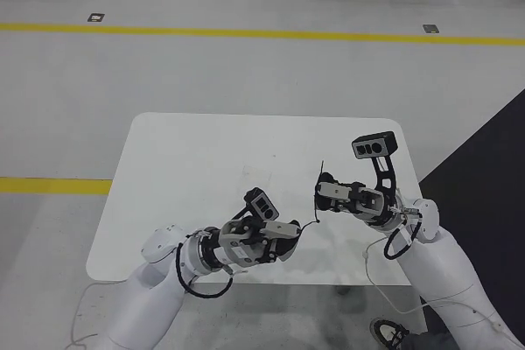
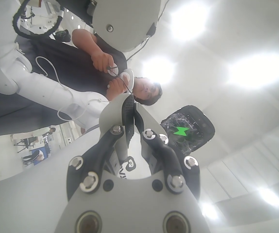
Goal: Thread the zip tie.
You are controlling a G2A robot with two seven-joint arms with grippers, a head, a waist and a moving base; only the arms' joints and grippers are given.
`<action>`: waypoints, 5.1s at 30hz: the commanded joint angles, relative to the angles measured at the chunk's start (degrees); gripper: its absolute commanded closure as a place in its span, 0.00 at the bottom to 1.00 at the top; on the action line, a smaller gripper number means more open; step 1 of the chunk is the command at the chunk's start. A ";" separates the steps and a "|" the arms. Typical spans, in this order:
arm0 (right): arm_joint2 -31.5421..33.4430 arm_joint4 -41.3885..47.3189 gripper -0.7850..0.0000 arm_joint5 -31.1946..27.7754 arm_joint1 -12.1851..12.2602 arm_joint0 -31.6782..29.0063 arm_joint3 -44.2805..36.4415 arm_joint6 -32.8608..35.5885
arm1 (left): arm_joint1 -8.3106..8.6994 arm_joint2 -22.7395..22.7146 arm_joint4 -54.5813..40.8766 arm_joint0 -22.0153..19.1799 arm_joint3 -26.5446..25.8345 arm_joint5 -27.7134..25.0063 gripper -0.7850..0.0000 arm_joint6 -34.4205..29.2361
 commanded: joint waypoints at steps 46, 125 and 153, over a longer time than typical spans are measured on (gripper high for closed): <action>3.20 -2.41 1.00 -1.00 -1.86 -2.80 -2.58 -3.51 | 0.00 -2.06 -0.87 1.61 -1.44 -4.23 1.00 -2.64; 17.67 -85.16 1.00 -28.03 3.54 -9.80 -23.18 -54.18 | -0.45 -13.27 -74.07 19.59 -26.18 0.03 1.00 75.46; 11.10 -100.64 1.00 -28.03 5.65 -7.98 -19.64 -65.80 | -1.31 -8.60 -72.53 18.96 -27.13 -5.94 1.00 73.59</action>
